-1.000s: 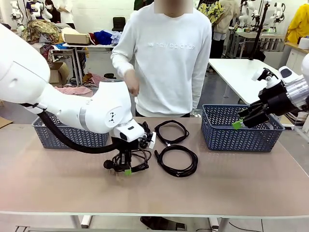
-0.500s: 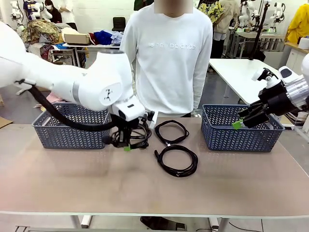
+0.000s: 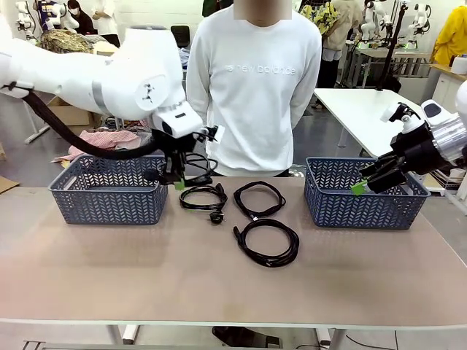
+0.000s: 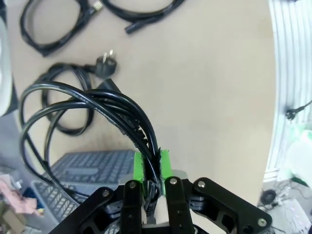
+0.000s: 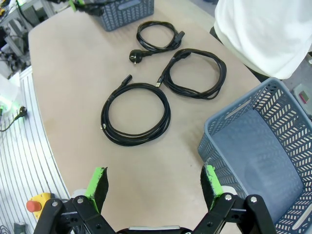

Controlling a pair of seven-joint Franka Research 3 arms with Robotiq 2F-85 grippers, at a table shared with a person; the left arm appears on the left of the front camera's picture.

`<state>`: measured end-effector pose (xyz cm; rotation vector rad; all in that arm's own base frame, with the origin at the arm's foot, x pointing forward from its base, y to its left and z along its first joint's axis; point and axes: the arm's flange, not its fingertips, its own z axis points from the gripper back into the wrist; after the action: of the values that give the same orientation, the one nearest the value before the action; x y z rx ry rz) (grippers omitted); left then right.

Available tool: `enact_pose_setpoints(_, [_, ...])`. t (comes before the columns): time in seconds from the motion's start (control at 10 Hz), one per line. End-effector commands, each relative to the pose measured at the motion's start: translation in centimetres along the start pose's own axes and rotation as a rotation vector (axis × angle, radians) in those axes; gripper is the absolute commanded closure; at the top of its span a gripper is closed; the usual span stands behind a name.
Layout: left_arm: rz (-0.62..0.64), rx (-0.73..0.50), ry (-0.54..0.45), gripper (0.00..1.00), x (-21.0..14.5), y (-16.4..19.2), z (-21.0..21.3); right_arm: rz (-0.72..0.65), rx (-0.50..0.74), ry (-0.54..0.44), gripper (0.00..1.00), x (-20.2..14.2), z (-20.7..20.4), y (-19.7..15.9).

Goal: Organize the cables according to human instructions.
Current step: Pick up a bundle of cables and place it in the basket indicated by the human.

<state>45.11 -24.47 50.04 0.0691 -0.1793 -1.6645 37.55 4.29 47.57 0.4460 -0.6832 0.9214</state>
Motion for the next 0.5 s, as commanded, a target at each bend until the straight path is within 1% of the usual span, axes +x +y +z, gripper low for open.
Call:
enact_pose_setpoints(0.0, [0.029, 0.002, -0.040, 1.00, -2.8, 1.6, 1.8, 0.021, 0.013, -0.028, 0.00, 0.0, -0.2, -0.4])
enact_pose_setpoints(0.2, [0.081, 0.030, -0.054, 1.00, -5.8, 3.0, 2.6, 0.021, 0.013, -0.028, 0.00, 0.0, -0.2, -0.4])
enact_pose_setpoints(0.4, [0.104, 0.041, -0.072, 1.00, -7.5, 3.8, 3.0, 0.021, 0.013, -0.028, 0.00, 0.0, -0.2, -0.4])
